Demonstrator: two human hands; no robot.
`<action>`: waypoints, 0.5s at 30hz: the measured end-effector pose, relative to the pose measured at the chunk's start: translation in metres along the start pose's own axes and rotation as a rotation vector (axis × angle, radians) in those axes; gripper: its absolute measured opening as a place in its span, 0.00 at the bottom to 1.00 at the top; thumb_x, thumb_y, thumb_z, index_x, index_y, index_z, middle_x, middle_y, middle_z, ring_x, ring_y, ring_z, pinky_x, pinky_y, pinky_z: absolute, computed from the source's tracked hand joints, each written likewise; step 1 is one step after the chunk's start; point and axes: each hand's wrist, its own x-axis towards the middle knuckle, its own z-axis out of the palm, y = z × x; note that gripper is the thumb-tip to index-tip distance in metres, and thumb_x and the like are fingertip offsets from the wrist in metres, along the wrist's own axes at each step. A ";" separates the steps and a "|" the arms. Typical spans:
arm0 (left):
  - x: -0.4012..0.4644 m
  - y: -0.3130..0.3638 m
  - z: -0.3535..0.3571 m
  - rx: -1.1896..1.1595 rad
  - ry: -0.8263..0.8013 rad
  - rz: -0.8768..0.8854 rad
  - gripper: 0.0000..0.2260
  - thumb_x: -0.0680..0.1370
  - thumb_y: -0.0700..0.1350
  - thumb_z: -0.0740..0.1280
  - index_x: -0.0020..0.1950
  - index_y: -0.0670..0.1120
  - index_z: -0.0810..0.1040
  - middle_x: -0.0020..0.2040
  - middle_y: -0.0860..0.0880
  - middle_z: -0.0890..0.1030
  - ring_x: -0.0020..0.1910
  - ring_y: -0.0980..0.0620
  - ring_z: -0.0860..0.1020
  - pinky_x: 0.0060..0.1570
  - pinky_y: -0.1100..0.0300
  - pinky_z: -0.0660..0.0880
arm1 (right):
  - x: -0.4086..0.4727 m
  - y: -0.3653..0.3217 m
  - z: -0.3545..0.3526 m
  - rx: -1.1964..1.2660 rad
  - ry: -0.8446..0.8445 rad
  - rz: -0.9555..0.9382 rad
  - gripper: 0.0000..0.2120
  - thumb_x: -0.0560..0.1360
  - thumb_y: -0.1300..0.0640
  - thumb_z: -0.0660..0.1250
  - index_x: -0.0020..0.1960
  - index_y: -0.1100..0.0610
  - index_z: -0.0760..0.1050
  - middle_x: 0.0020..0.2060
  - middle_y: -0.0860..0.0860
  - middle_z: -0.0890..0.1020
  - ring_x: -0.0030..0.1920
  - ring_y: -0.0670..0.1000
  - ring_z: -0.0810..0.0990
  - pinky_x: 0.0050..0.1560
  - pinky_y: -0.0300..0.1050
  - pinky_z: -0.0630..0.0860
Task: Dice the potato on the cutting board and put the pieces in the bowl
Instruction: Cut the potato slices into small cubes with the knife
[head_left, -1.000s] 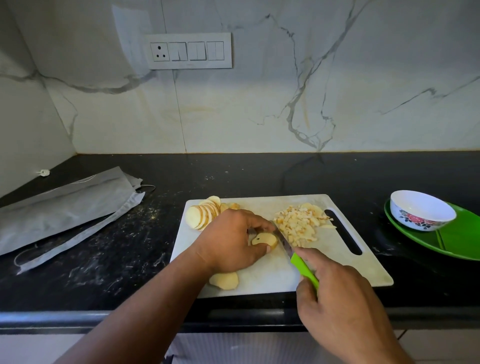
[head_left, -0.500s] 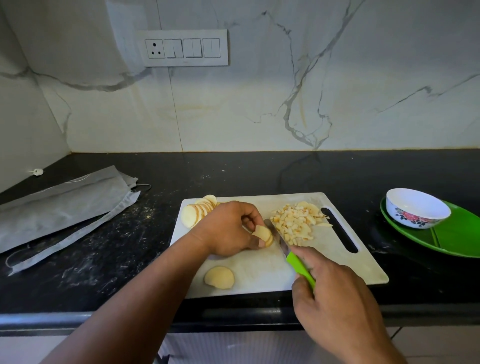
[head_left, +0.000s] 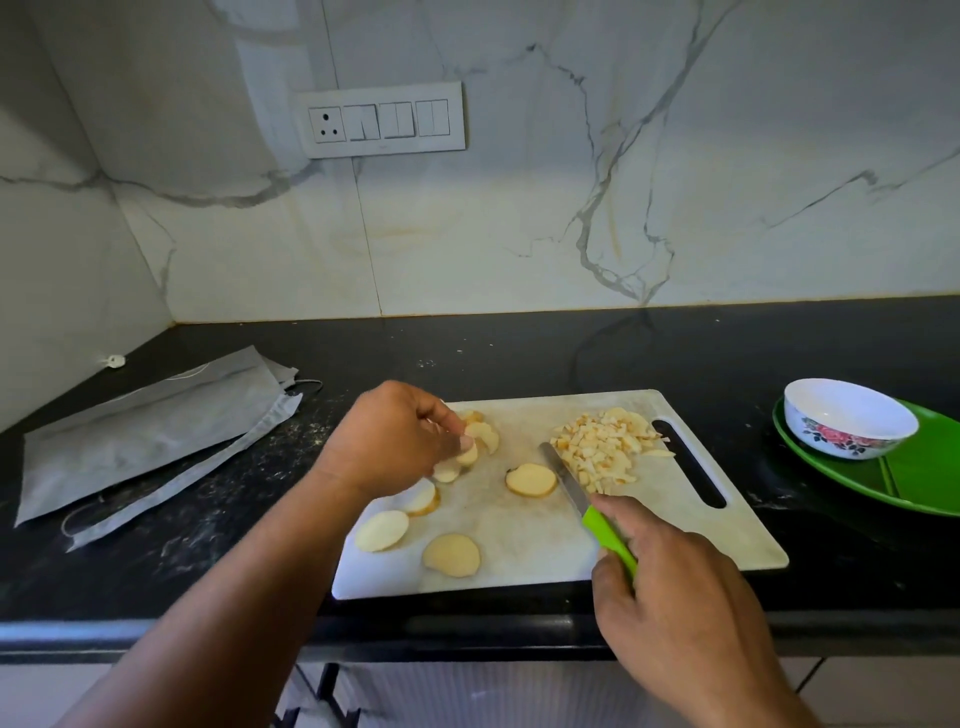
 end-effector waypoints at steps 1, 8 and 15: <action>-0.001 -0.003 0.002 0.110 0.024 0.009 0.05 0.74 0.53 0.79 0.48 0.55 0.86 0.44 0.57 0.86 0.41 0.59 0.83 0.48 0.58 0.83 | 0.000 -0.001 0.000 -0.002 -0.001 0.002 0.22 0.77 0.46 0.61 0.71 0.38 0.64 0.44 0.40 0.80 0.41 0.43 0.78 0.39 0.33 0.72; -0.006 0.013 0.037 0.484 -0.119 0.566 0.20 0.77 0.65 0.70 0.67 0.61 0.81 0.66 0.63 0.79 0.68 0.57 0.71 0.67 0.57 0.70 | 0.002 -0.005 -0.006 -0.023 -0.006 -0.007 0.23 0.77 0.48 0.61 0.71 0.40 0.66 0.46 0.41 0.80 0.43 0.44 0.77 0.40 0.33 0.72; 0.000 0.003 0.064 0.363 -0.025 0.540 0.15 0.79 0.63 0.69 0.60 0.59 0.86 0.58 0.62 0.85 0.57 0.61 0.82 0.59 0.56 0.79 | -0.002 -0.017 -0.018 -0.138 0.034 -0.032 0.24 0.78 0.46 0.59 0.74 0.39 0.65 0.53 0.39 0.82 0.48 0.43 0.79 0.45 0.31 0.71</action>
